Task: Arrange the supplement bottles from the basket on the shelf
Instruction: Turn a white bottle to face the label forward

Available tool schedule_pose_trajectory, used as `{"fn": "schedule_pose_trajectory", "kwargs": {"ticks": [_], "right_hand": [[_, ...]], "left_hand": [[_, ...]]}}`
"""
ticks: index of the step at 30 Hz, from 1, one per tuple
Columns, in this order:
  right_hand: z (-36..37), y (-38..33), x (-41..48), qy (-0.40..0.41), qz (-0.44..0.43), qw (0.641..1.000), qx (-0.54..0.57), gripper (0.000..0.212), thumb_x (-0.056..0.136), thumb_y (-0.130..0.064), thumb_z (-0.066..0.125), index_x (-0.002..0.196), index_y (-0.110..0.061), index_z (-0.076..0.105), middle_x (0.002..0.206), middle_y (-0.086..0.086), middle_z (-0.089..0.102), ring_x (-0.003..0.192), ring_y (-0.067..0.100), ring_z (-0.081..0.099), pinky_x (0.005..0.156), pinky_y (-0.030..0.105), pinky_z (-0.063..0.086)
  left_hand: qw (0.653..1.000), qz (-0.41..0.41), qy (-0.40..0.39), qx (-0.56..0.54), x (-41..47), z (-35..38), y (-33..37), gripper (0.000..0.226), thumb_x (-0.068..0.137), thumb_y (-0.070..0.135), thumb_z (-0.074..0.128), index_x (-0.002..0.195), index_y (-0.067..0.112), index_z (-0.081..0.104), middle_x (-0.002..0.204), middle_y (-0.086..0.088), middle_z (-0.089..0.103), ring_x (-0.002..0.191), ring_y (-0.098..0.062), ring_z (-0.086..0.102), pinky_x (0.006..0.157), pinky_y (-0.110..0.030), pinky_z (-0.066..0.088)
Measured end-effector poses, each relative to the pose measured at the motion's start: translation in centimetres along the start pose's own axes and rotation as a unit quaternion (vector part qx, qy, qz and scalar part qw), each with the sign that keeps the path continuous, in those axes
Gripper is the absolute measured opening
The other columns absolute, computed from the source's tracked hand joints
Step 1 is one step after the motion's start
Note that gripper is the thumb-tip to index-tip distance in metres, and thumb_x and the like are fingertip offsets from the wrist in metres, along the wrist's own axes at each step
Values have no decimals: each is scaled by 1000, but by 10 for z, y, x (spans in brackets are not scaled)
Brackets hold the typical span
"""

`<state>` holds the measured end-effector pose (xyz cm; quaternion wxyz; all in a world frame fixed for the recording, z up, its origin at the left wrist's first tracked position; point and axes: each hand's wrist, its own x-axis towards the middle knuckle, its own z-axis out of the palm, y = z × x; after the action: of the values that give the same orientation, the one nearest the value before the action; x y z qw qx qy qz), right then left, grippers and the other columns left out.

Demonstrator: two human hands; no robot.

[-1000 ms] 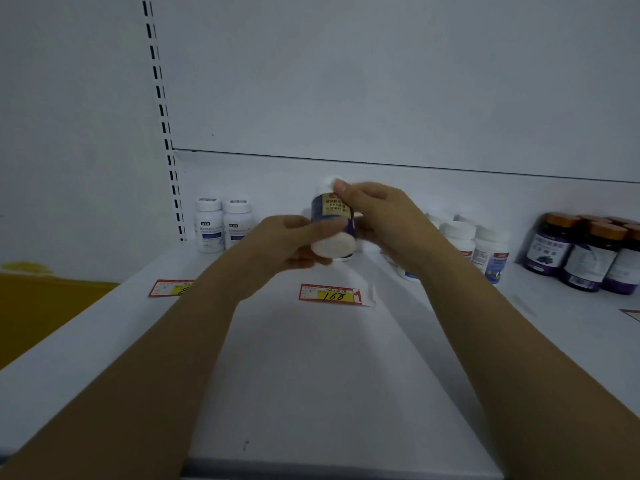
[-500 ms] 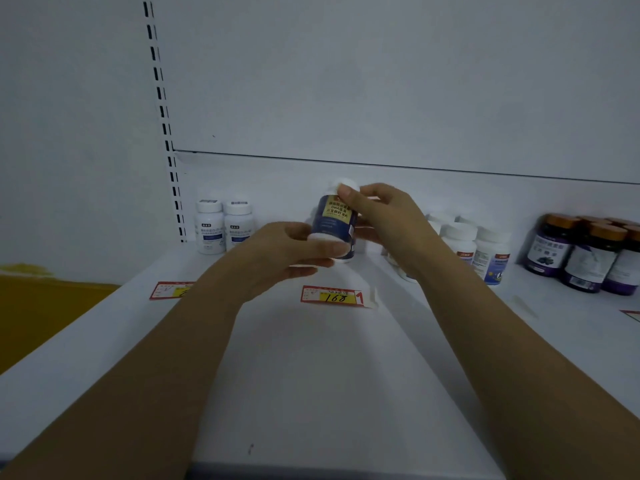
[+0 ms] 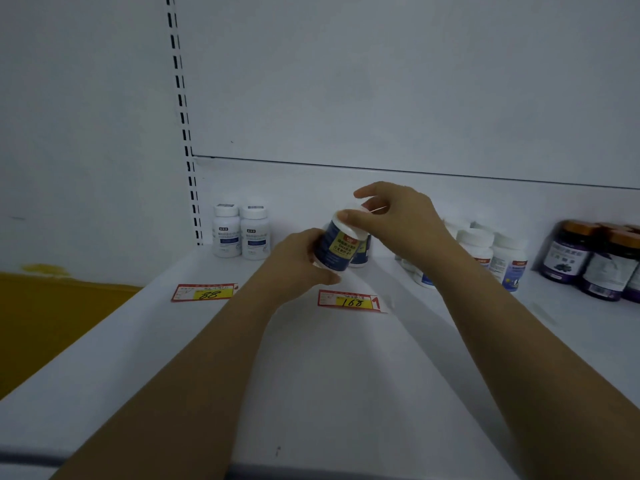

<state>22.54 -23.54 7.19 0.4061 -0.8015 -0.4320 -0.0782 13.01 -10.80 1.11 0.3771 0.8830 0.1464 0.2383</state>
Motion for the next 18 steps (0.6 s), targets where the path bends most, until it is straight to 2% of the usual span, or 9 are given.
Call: {"fn": "schedule_pose_trajectory", "kwargs": {"ticks": [2, 6, 9, 11, 13, 18], "right_hand": [[1, -5, 9, -26, -8, 998, -50, 46, 86, -42, 64, 125, -20, 59, 120, 0, 63, 107, 15, 58, 75, 19, 43], [2, -16, 36, -58, -28, 993, -95, 40, 88, -34, 64, 124, -17, 60, 125, 3, 60, 112, 18, 56, 79, 22, 40], [12, -18, 57, -70, -44, 990, -112, 40, 87, -30, 65, 123, -13, 60, 125, 6, 59, 112, 19, 55, 79, 22, 39], [23, -15, 67, -87, -54, 984, -148, 41, 87, -30, 65, 124, -12, 60, 125, 7, 59, 112, 20, 54, 79, 22, 39], [34, -9, 72, -105, -59, 976, -184, 43, 88, -32, 63, 125, -10, 59, 125, 8, 58, 114, 22, 52, 82, 24, 39], [54, 6, 73, -111, -57, 970, -209, 45, 88, -31, 63, 125, -5, 60, 124, 12, 58, 114, 25, 53, 90, 31, 45]], "left_hand": [[1000, -1, 5, 15, 0, 1, -4, 59, 74, 19, 78, 126, 17, 52, 121, 0, 62, 108, -14, 59, 93, -27, 46], [997, -40, -16, 71, -3, 6, -5, 70, 79, 45, 69, 136, 21, 39, 127, 9, 52, 117, -13, 50, 85, -21, 36], [986, -87, -76, 116, -5, 13, -6, 100, 68, 72, 61, 145, 18, 26, 148, -1, 37, 131, -18, 40, 100, -30, 35], [967, -101, -128, 195, -6, 15, -9, 118, 63, 83, 51, 150, 13, 11, 157, -5, 15, 143, -20, 20, 113, -36, 22], [943, -104, -167, 268, -8, 15, -12, 127, 60, 90, 41, 150, 10, 0, 159, -5, -1, 146, -20, 3, 117, -38, 8], [929, -91, -190, 306, -9, 18, -16, 128, 59, 92, 33, 150, 11, -6, 159, -7, -6, 147, -20, -2, 119, -38, 2]]}}
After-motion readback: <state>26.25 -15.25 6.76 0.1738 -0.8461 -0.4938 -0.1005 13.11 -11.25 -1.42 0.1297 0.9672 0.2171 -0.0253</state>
